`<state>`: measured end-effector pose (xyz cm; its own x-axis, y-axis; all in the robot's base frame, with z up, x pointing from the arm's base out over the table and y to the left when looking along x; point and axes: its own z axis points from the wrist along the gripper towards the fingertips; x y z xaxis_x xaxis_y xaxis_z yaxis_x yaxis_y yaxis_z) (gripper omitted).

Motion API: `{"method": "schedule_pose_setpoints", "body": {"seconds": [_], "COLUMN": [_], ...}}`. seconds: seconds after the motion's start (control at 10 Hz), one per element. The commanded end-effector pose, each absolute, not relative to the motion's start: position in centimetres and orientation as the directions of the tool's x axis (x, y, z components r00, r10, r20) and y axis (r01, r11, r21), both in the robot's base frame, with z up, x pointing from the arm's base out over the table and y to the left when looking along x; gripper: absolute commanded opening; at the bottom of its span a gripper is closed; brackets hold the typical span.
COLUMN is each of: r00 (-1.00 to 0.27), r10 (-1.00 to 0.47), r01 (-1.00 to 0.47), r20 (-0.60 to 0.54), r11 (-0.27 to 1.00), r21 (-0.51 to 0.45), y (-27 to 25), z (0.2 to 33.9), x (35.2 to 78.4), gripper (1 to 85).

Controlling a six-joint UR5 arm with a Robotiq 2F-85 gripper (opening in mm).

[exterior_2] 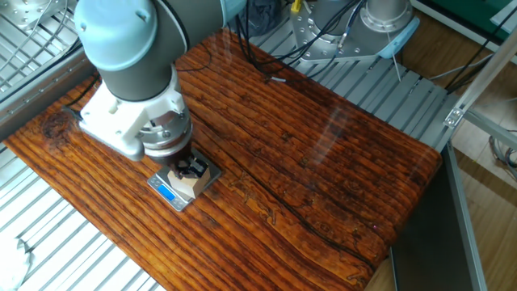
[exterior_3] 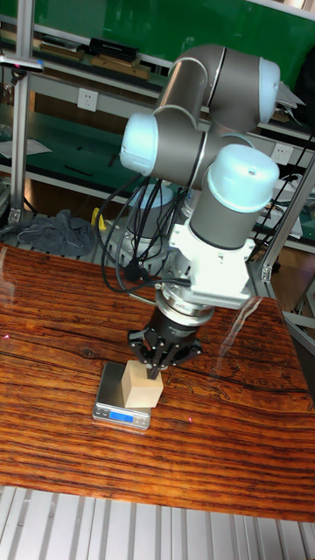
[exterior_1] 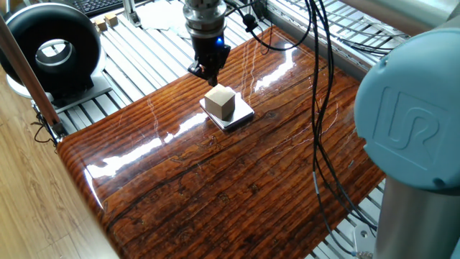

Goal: Place the block on the scale

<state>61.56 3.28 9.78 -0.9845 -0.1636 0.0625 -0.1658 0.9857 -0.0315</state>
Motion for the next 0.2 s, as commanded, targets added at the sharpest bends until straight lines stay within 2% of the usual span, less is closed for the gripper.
{"method": "schedule_pose_setpoints", "body": {"seconds": [0.0, 0.1], "r00": [-0.97, -0.965], "r10": [-0.226, -0.238], "r01": [-0.229, -0.242], "r20": [0.093, 0.108], "r11": [0.973, 0.97], "r21": [-0.015, -0.023], "y": [3.52, 3.16], "z": [9.85, 9.79], "x": [61.08, 60.84], "gripper": [1.0, 1.0]}}
